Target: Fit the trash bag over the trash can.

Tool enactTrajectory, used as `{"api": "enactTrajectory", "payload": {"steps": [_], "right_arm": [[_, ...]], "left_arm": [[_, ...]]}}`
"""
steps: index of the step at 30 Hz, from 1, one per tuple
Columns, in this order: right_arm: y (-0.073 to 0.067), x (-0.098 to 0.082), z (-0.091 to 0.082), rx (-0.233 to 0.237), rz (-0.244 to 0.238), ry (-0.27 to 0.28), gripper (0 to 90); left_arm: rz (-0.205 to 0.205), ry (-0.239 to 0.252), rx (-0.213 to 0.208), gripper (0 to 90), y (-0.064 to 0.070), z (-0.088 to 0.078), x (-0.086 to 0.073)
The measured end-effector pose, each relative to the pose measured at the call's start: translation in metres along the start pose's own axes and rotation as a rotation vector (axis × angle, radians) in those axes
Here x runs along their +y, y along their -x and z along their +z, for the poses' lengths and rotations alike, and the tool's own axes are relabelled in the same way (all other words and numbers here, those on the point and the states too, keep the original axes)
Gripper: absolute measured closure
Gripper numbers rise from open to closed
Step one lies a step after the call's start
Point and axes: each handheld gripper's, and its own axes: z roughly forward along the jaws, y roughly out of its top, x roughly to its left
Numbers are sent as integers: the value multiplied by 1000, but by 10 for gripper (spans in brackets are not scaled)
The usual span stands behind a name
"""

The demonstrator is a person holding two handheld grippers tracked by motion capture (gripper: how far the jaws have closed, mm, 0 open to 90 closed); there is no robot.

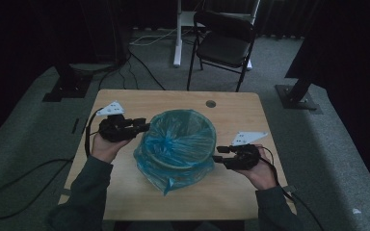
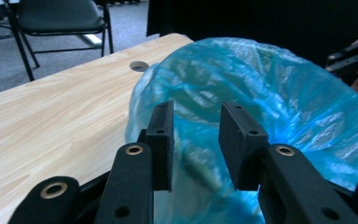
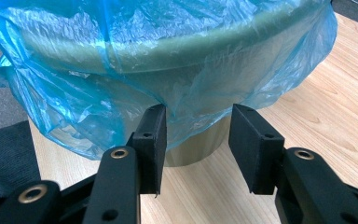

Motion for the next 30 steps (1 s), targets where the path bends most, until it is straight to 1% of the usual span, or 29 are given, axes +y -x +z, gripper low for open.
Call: {"api": "enactTrajectory", "payload": {"steps": [8, 14, 16, 19, 24, 30], "right_arm": [[-2, 2, 3, 6, -5, 8, 569], [-4, 2, 5, 8, -8, 14, 584], [-5, 2, 6, 10, -11, 10, 593], [-5, 2, 7, 13, -10, 10, 618], [-5, 2, 9, 24, -15, 4, 658], [-5, 2, 9, 27, -12, 6, 709]], "left_arm": [[27, -20, -27, 630, 8, 10, 7], [60, -48, -50, 618, 14, 16, 12], [69, -61, -68, 618, 15, 18, 12], [92, -83, -85, 619, 20, 22, 13], [135, -117, -98, 647, 28, 28, 16], [189, -141, -103, 676, 37, 35, 25]]}}
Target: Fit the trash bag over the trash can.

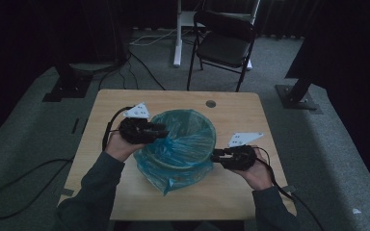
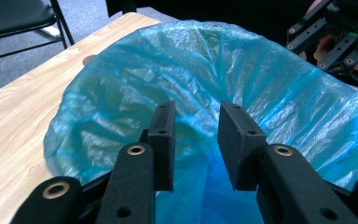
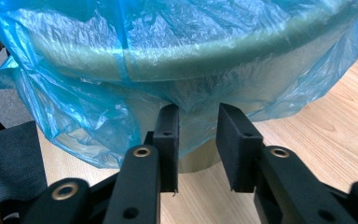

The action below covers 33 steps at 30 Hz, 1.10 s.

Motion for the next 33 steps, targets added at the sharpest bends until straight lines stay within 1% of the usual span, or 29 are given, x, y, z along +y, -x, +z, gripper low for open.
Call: {"api": "enactTrajectory", "payload": {"steps": [3, 8, 11, 14, 16, 21, 24, 27, 29, 32, 33], "right_arm": [[0, 0, -1, -3, -1, 3, 735], [0, 0, -2, -3, -1, 5, 765], [1, 0, -2, -3, 0, 5, 774], [1, 0, -3, -3, 1, 5, 782], [1, 0, -3, -3, 1, 5, 783], [1, -1, -4, -2, 3, 8, 786], [1, -1, -4, -2, 2, 7, 787], [1, -1, -4, -1, 3, 9, 789], [1, -1, -5, -2, 3, 9, 788], [1, -1, -5, -2, 4, 7, 790], [1, -1, -5, -2, 4, 7, 791]], "left_arm": [[24, -28, 4, 683, 2, 5, 5], [48, -74, 5, 688, 2, 14, 13], [76, -115, 31, 688, 3, 21, 16], [93, -141, 39, 687, 4, 28, 20], [106, -159, 52, 687, 5, 32, 23], [124, -181, 54, 683, 6, 39, 29], [134, -204, 54, 681, 6, 44, 32], [145, -223, 63, 679, 6, 49, 34], [165, -232, 78, 675, 7, 51, 36], [167, -239, 84, 674, 8, 56, 36], [172, -248, 88, 673, 7, 57, 36]]}}
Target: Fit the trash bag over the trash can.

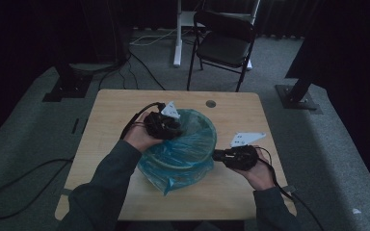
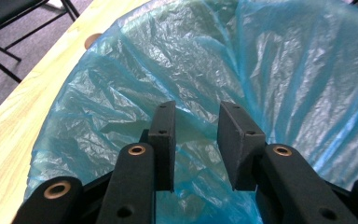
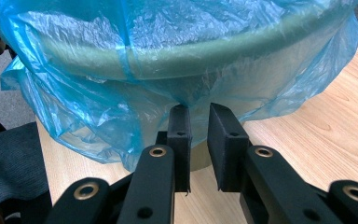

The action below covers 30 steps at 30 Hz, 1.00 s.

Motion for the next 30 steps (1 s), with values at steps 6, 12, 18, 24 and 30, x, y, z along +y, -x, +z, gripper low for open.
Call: {"api": "enactTrajectory", "payload": {"steps": [6, 12, 18, 24, 30], "right_arm": [[0, 0, 0, -2, 0, 2, 799], [0, 0, 0, 0, 0, 1, 804], [0, -1, -2, 1, 2, 3, 804], [1, -2, -2, 2, 1, 2, 805], [1, -2, -2, 3, -3, 3, 806]], "left_arm": [[20, -34, 24, 665, 1, 4, 3], [46, -58, 26, 662, 2, 6, 12], [74, -86, 33, 649, 4, 15, 16], [106, -147, 49, 626, 6, 24, 20], [130, -197, 63, 619, 7, 33, 24]]}}
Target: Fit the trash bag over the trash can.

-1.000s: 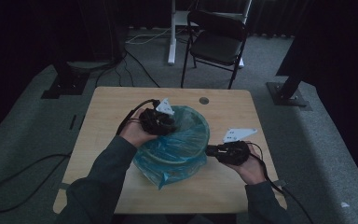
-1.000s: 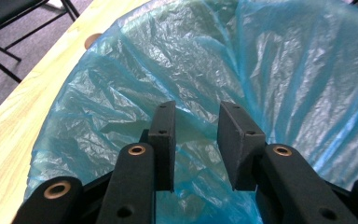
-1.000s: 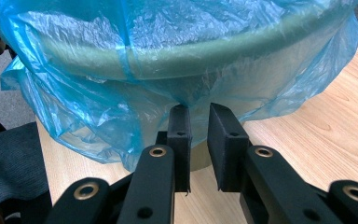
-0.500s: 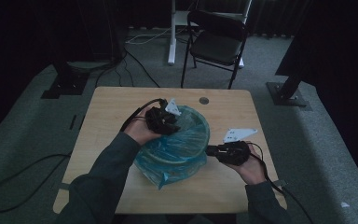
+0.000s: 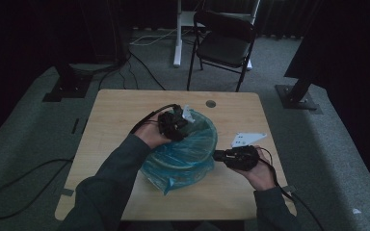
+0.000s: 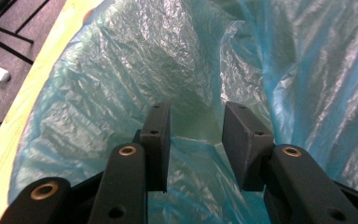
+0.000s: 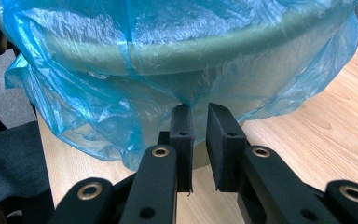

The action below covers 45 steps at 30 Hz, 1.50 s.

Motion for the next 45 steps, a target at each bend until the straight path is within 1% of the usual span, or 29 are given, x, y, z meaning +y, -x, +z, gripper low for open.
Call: {"api": "enactTrajectory", "payload": {"steps": [4, 10, 14, 18, 20, 22, 26, 34, 38, 45], "right_arm": [[0, 0, 0, 1, 2, -2, 807], [0, 0, 0, 2, 1, -2, 808], [0, 0, 0, 3, 2, -2, 808], [0, 0, 0, 4, 3, -2, 808], [0, 0, 0, 4, 2, -2, 808], [0, 0, 0, 4, 3, -3, 808], [0, 0, -1, 3, 0, -2, 808], [0, 0, -1, 3, 2, -1, 808], [0, 0, -1, 3, 1, 0, 808], [-1, 0, -2, 3, -2, 3, 808]], "left_arm": [[7, -22, 11, 616, 0, 3, 3], [1, -28, 15, 608, 0, 8, 7], [10, -37, 18, 602, 2, 12, 11], [12, -51, 27, 594, 2, 18, 13], [13, -69, 31, 591, 2, 21, 14], [9, -80, 27, 590, 2, 23, 15], [17, -108, 30, 574, 2, 28, 15], [35, -130, 36, 565, 4, 33, 16], [35, -136, 38, 566, 5, 34, 17], [54, -160, 48, 565, 6, 38, 17]]}}
